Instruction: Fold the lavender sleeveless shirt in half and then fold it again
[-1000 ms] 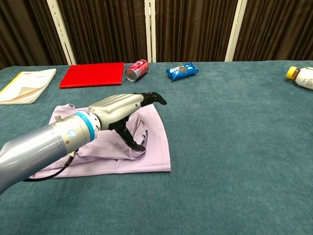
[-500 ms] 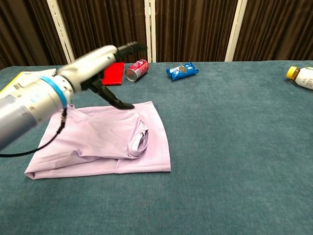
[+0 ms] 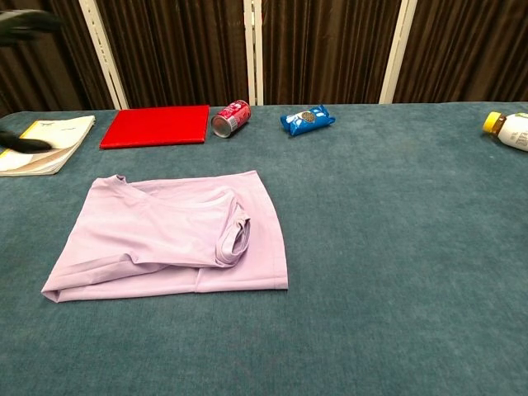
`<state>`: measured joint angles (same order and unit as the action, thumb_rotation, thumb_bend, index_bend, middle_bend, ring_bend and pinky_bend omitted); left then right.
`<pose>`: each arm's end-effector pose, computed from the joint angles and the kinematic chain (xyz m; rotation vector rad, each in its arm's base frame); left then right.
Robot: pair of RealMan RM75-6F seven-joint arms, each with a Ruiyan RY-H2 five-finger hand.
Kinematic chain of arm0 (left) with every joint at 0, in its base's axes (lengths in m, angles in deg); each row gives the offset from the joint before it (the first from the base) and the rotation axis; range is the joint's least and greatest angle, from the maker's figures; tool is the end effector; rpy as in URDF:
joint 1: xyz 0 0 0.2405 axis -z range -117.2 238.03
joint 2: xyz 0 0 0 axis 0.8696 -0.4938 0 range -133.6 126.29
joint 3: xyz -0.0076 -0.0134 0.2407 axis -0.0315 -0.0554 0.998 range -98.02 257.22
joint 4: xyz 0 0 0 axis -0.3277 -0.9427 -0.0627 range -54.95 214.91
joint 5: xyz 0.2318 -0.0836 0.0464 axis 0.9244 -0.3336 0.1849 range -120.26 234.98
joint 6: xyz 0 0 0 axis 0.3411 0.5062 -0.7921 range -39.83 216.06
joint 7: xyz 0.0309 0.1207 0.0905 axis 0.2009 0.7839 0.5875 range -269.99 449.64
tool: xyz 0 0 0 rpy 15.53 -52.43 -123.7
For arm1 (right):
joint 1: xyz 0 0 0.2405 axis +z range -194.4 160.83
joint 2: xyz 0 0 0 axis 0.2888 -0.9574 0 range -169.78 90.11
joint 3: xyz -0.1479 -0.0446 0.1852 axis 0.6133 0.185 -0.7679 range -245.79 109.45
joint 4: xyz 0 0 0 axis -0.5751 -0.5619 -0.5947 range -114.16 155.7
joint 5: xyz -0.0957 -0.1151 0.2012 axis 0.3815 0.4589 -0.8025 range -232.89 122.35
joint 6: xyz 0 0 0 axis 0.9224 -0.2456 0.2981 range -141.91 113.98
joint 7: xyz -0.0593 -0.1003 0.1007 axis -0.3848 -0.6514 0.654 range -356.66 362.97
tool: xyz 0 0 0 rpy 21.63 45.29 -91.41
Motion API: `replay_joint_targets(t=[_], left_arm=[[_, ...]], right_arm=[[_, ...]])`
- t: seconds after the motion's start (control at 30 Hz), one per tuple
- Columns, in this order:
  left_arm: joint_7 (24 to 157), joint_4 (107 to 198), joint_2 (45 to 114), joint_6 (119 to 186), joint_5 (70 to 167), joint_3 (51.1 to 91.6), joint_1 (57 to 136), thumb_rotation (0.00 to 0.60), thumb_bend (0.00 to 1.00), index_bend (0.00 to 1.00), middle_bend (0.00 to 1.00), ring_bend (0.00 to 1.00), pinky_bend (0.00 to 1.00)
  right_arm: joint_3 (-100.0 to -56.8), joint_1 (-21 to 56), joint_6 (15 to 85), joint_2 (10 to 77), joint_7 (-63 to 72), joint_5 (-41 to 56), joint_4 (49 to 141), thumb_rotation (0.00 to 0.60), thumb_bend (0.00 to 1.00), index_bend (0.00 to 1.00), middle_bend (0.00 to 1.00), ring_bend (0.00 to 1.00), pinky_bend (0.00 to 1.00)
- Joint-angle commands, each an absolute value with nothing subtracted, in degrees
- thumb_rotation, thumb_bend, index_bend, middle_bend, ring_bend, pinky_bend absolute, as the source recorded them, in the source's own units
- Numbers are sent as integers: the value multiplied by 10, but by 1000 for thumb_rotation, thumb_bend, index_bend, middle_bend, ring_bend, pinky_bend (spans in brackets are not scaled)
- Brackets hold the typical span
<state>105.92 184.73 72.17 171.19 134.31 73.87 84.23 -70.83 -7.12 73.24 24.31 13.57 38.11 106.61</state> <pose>-0.1687 0.2659 0.0456 -1.4752 -0.9096 -1.1699 -0.3026 -0.2193 0.1241 1.5033 -0.8322 1.1009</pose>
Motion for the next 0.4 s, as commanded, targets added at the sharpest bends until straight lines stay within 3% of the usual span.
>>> replay_joint_targets(t=[0.03, 0.4], left_arm=[[1065, 1873, 690, 1764, 1357, 774, 790, 600, 67, 0, 0, 0, 0], [1050, 1879, 653, 1824, 1420, 809, 725, 600, 68, 0, 0, 0, 0]], right_arm=[[-709, -72, 735, 240, 130, 384, 1074, 600, 0, 144, 0, 0, 0], [-711, -78, 749, 233, 125, 387, 1084, 600, 0, 139, 0, 0, 0]])
